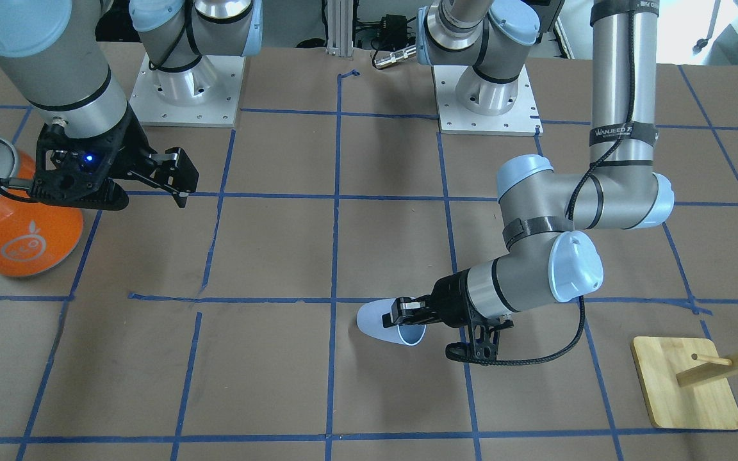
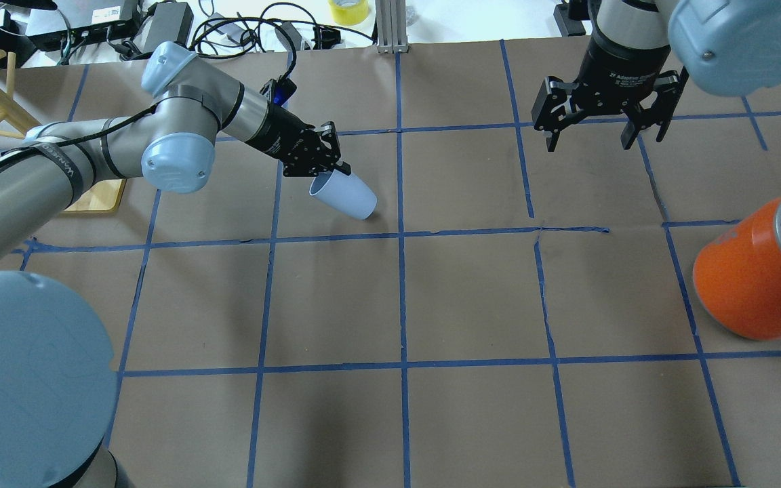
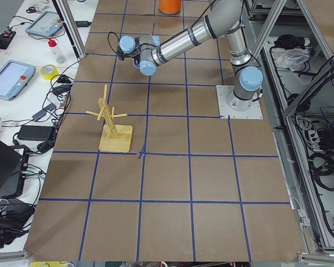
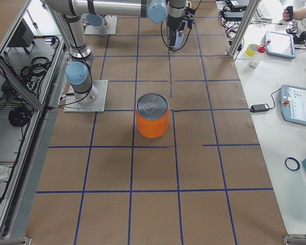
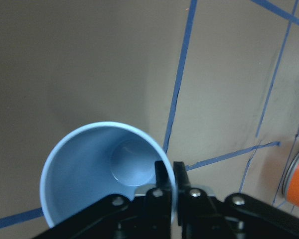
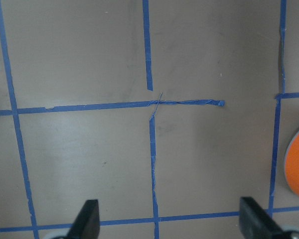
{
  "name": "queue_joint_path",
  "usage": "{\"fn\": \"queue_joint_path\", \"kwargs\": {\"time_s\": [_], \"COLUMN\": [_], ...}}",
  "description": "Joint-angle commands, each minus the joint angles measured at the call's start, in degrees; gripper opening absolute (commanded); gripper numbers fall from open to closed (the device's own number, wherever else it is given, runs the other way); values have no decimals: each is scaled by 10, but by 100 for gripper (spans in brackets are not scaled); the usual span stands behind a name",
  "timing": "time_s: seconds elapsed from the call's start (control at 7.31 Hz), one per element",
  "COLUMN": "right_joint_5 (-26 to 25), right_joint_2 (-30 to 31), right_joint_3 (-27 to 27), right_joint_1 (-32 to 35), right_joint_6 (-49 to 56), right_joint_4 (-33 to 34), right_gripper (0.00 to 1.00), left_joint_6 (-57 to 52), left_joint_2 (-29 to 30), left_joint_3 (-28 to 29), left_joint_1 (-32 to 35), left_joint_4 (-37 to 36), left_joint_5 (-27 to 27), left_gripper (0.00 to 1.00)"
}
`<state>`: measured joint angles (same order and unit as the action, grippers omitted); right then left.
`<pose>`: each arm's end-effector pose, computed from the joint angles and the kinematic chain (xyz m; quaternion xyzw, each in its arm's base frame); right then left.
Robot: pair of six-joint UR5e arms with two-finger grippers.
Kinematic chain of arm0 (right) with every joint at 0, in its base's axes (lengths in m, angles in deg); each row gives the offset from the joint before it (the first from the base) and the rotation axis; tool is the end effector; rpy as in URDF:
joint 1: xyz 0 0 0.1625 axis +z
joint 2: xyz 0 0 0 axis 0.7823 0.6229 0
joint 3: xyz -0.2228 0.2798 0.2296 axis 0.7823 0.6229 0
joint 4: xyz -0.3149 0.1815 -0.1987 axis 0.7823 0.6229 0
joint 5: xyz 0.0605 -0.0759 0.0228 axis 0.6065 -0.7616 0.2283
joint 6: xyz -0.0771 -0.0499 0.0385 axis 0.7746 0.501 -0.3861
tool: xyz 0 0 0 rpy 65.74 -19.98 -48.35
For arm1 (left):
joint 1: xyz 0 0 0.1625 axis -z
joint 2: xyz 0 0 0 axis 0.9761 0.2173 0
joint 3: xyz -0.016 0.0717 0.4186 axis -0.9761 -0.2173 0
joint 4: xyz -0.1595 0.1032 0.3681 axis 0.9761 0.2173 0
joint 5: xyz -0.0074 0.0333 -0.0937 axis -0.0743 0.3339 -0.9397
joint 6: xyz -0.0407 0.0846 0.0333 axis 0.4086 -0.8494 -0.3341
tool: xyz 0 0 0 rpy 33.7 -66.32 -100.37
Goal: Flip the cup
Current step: 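Lift the cup with the left gripper and rotate it upright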
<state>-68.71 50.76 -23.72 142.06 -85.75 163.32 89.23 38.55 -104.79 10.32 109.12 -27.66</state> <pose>0.1351 -0.5333 0.4571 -0.0220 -0.9993 -0.0242 0.0189 -0.1728 -0.6353 0.2407 0.0947 -0.9346 -0.0387 0.3406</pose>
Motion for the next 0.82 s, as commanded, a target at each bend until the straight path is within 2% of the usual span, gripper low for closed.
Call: {"fn": "queue_joint_path", "kwargs": {"time_s": [0.0,0.14,0.27,0.41,0.68], "right_joint_5": [-3,6,6,7,6], "right_joint_2": [3,22,24,23,21], "right_joint_3": [-1,-2,-2,-2,-2], "right_joint_1": [2,3,3,3,3], "right_joint_6": [0,0,0,2,7], "right_joint_4": [0,-2,-10,-34,-38], "right_gripper": [100,100,100,100,100], "left_joint_6": [46,40,32,-12,-141], "left_joint_2": [-25,-36,-38,-29,-19], "left_joint_3": [39,62,69,64,61], "left_joint_1": [-1,0,4,4,3], "left_joint_4": [-1,-3,-50,-133,-132], "left_joint_5": [35,153,233,300,401], "left_gripper": [0,0,0,0,0]}}
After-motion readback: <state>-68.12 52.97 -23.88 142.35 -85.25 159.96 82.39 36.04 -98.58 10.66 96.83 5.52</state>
